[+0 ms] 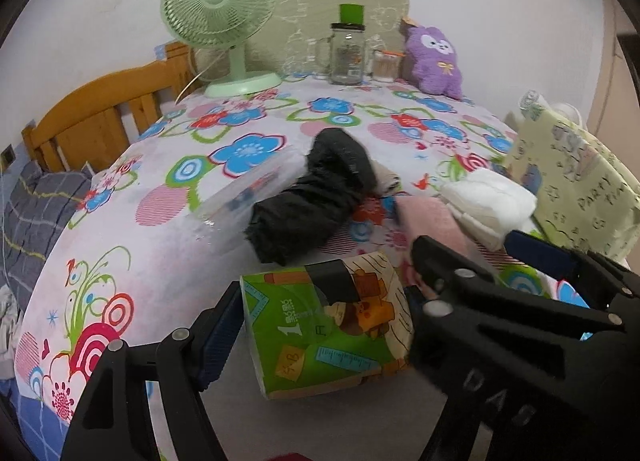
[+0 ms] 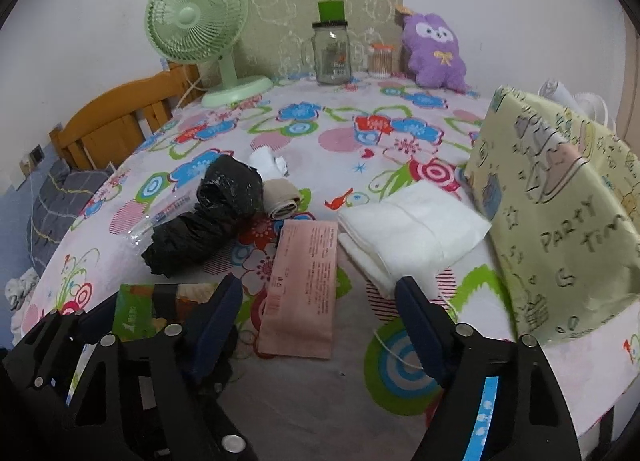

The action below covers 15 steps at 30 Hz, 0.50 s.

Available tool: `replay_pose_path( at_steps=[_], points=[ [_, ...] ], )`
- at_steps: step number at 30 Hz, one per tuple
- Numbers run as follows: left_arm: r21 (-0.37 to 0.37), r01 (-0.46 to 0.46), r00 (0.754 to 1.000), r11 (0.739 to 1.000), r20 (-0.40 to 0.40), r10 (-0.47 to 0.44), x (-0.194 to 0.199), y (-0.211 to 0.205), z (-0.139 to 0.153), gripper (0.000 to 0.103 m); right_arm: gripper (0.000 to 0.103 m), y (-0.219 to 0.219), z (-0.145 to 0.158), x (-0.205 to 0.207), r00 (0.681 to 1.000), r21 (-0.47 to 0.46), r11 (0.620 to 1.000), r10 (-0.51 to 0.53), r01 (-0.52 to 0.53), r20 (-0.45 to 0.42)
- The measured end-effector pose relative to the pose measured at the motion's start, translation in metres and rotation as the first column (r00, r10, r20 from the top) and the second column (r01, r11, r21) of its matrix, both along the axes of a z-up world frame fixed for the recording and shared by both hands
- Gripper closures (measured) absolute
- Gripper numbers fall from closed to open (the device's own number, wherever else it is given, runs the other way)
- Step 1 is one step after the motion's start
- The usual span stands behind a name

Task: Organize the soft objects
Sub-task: 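Grasp the pink packet with the right tool and lift it toward the box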

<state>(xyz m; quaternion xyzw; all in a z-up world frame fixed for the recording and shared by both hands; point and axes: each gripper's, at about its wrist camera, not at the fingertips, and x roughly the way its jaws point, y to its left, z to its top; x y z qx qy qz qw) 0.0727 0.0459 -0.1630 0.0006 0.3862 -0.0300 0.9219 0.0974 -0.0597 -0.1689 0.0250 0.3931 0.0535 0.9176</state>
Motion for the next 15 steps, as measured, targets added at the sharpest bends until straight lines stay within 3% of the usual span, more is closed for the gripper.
replay_pose_path(
  at_steps=[7, 13, 15],
  points=[
    [0.003, 0.002, 1.000, 1.000, -0.012, -0.002, 0.007, 0.005, -0.003, 0.023, 0.036, 0.010, -0.009, 0.015, 0.999, -0.013, 1.000, -0.001, 0.000, -0.054],
    [0.007, 0.011, 0.999, 1.000, -0.031, -0.011, 0.012, 0.005, -0.005, 0.023, 0.059, 0.020, -0.010, 0.021, 0.999, -0.085, 0.996, 0.010, -0.014, -0.052],
    [0.007, 0.013, 0.999, 1.000, -0.033, -0.013, 0.012, 0.005, -0.005, 0.023, 0.061, 0.020, -0.010, 0.020, 0.999, -0.085, 0.996, 0.008, -0.012, -0.052]
  ],
)
